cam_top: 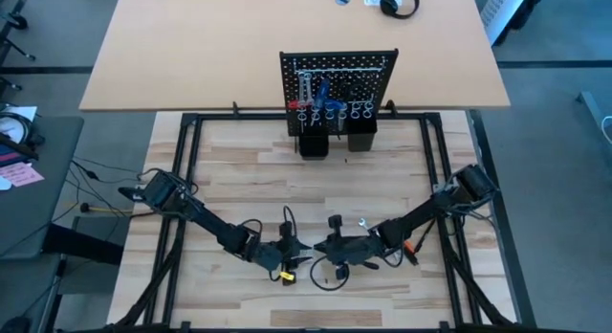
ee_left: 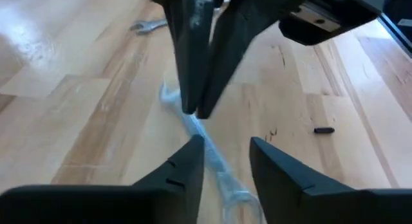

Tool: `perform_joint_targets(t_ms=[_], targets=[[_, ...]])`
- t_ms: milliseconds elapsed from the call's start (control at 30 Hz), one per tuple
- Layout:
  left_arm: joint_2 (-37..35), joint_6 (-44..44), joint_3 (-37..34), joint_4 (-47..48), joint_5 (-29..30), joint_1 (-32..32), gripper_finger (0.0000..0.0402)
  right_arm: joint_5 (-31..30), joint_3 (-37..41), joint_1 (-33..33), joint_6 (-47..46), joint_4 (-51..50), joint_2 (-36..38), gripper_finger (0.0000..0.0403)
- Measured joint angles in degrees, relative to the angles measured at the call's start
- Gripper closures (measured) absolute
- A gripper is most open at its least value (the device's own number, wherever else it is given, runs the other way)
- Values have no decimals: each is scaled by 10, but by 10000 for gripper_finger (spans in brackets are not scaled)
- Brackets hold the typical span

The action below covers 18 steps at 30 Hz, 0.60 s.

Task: Hang tools onto peg board
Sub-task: Hang the wrench on the pegboard

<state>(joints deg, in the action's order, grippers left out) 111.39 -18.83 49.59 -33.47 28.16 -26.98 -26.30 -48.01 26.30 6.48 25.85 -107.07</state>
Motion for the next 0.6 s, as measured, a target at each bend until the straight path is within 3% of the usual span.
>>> perform_joint_targets(t_ms=[267,433,600], targets=[[0,2,0,7,-3,1,377,7,0,-2,-10,-5,0,393],[0,4,0,18,-3,1,399,20,0,-3,-34,-22,0,335],[0,-5,0,61,-1,1,395,132,0,-22,-73,2,-11,254]])
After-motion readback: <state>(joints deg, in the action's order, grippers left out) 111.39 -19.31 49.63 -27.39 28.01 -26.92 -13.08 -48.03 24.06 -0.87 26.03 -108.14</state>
